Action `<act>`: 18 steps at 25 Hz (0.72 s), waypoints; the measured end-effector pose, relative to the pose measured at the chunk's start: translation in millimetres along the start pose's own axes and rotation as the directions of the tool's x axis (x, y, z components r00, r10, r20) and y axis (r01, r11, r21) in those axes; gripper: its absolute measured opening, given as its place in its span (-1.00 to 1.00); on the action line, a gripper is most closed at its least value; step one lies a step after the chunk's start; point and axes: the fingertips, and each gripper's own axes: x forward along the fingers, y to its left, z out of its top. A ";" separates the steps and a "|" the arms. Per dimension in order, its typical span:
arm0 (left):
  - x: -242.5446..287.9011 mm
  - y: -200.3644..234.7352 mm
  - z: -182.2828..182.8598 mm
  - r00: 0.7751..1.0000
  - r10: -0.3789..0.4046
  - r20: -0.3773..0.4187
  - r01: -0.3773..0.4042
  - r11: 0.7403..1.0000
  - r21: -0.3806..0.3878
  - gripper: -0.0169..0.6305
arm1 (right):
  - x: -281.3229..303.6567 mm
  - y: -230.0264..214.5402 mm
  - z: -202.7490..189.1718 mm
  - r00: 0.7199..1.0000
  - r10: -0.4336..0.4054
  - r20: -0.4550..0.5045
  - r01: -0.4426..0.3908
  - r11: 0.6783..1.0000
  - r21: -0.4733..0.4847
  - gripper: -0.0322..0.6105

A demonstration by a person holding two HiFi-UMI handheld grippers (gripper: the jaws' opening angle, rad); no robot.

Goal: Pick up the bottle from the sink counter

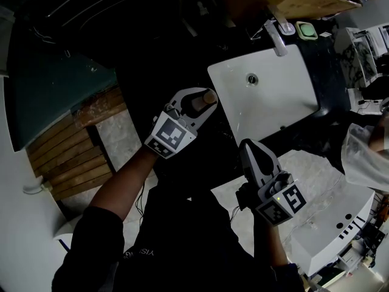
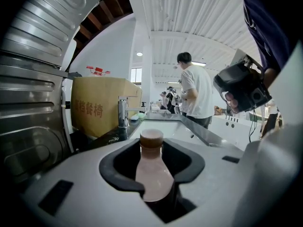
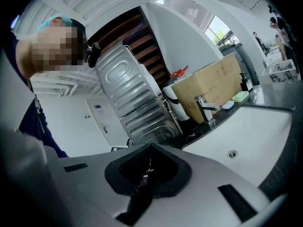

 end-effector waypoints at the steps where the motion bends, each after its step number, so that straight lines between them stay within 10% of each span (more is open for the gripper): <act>1: -0.1 -0.1 -0.1 1.000 0.002 -0.002 -0.002 1.000 0.001 -0.51 | -0.7 0.0 0.2 1.000 0.000 0.001 0.000 1.000 0.001 -0.82; 18: -8.7 -3.7 2.8 1.000 0.009 -0.012 -0.009 1.000 -0.001 -0.51 | -5.6 7.0 5.5 1.000 0.007 0.016 -0.007 1.000 -0.008 -0.82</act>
